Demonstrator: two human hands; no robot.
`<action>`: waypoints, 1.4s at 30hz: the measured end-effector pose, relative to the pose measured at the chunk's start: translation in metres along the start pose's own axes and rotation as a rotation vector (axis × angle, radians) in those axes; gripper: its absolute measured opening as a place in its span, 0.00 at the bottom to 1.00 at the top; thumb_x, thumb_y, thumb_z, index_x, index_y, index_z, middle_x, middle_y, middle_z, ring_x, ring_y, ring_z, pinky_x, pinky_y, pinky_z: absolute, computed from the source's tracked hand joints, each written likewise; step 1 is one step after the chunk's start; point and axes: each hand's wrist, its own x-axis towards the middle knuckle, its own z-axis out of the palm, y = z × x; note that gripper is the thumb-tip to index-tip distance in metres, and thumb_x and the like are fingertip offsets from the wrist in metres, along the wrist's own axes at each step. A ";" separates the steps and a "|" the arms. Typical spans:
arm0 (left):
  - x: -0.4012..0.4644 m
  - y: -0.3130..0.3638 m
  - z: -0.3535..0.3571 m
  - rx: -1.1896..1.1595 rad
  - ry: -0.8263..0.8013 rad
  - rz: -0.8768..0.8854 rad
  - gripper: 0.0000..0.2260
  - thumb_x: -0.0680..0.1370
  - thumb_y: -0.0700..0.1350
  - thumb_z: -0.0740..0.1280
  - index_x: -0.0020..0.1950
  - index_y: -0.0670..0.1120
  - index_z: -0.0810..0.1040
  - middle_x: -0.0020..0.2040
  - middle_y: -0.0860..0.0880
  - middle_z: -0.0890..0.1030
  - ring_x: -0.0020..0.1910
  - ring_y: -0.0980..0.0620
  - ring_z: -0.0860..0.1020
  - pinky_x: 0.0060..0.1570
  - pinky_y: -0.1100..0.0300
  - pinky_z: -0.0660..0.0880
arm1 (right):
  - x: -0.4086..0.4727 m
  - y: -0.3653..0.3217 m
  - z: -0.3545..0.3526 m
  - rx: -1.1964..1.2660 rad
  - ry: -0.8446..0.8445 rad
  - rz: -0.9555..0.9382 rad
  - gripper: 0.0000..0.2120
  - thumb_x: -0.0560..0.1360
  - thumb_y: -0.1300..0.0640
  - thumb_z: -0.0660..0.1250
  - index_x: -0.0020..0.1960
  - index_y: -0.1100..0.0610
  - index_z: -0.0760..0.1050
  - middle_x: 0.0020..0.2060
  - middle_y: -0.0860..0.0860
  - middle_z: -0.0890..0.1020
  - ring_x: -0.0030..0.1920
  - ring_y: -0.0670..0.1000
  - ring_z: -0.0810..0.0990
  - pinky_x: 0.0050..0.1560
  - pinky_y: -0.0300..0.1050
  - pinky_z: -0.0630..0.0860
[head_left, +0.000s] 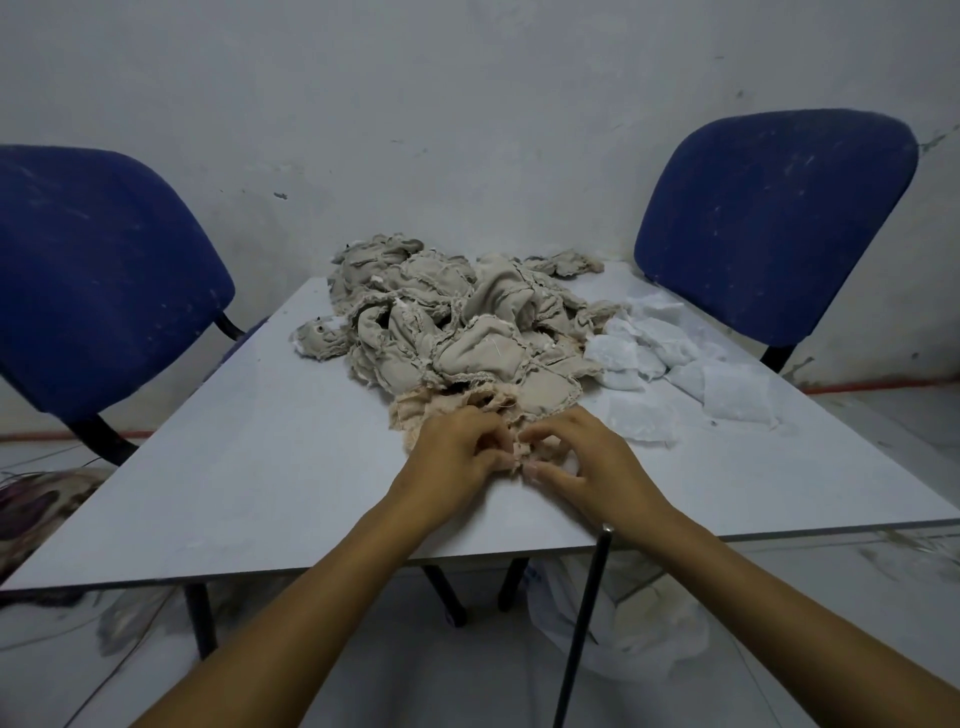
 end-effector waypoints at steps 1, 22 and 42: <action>0.000 0.002 0.000 -0.028 0.006 -0.007 0.03 0.72 0.39 0.75 0.42 0.45 0.82 0.41 0.52 0.78 0.40 0.59 0.73 0.42 0.68 0.66 | 0.000 0.000 0.000 -0.007 0.003 -0.011 0.13 0.73 0.51 0.74 0.57 0.46 0.79 0.52 0.43 0.77 0.52 0.42 0.76 0.53 0.38 0.73; 0.007 0.004 0.010 -0.059 0.018 0.153 0.07 0.78 0.44 0.70 0.56 0.48 0.81 0.52 0.49 0.75 0.52 0.52 0.73 0.52 0.59 0.71 | 0.005 0.010 -0.003 0.298 0.194 0.199 0.08 0.78 0.60 0.68 0.45 0.47 0.80 0.39 0.42 0.84 0.40 0.43 0.81 0.42 0.38 0.76; 0.014 0.006 0.006 -0.092 0.147 0.054 0.04 0.80 0.39 0.66 0.46 0.41 0.76 0.46 0.50 0.72 0.48 0.50 0.70 0.45 0.59 0.63 | 0.002 0.001 -0.001 0.150 0.174 -0.023 0.30 0.79 0.58 0.68 0.72 0.33 0.63 0.56 0.43 0.71 0.50 0.37 0.78 0.46 0.27 0.74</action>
